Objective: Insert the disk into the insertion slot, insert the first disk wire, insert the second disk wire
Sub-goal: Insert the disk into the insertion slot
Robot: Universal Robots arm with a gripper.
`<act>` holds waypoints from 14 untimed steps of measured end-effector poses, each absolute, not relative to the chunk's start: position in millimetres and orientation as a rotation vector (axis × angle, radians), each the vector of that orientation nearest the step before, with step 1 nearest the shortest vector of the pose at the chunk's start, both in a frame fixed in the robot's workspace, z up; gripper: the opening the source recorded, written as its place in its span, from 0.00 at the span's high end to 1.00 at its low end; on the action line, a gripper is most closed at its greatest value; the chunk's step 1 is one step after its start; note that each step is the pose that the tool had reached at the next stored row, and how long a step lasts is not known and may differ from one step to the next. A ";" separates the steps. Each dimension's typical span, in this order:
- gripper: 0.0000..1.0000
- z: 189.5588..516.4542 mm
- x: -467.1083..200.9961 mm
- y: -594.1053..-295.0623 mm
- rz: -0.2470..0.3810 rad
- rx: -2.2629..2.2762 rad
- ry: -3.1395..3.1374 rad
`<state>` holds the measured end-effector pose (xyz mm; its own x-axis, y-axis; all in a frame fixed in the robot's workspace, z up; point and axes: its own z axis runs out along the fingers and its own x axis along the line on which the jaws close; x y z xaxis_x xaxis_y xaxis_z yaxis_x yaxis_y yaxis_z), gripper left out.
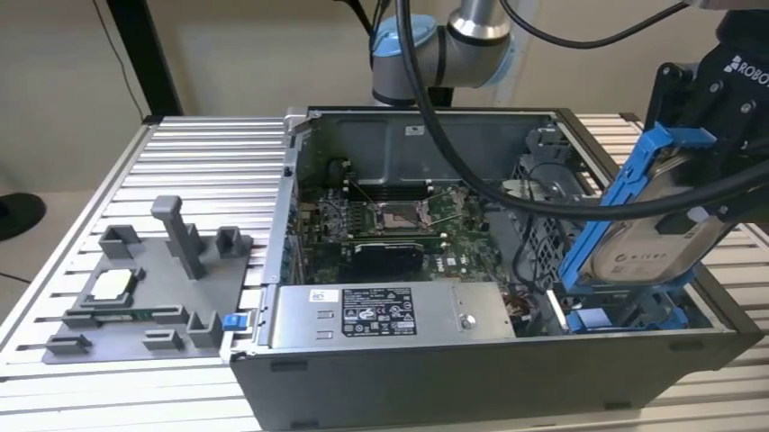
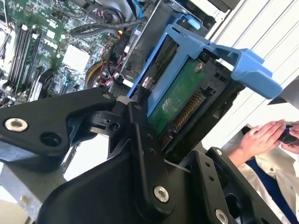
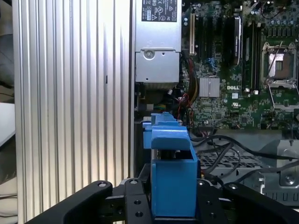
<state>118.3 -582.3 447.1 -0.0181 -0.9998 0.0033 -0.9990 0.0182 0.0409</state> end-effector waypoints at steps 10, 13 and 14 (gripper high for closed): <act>1.00 443.1 118.3 -582.3 -0.042 2.179 -2.219; 1.00 442.6 118.3 -582.3 -0.042 2.179 -2.219; 1.00 442.4 118.3 -582.3 -0.042 2.179 -2.219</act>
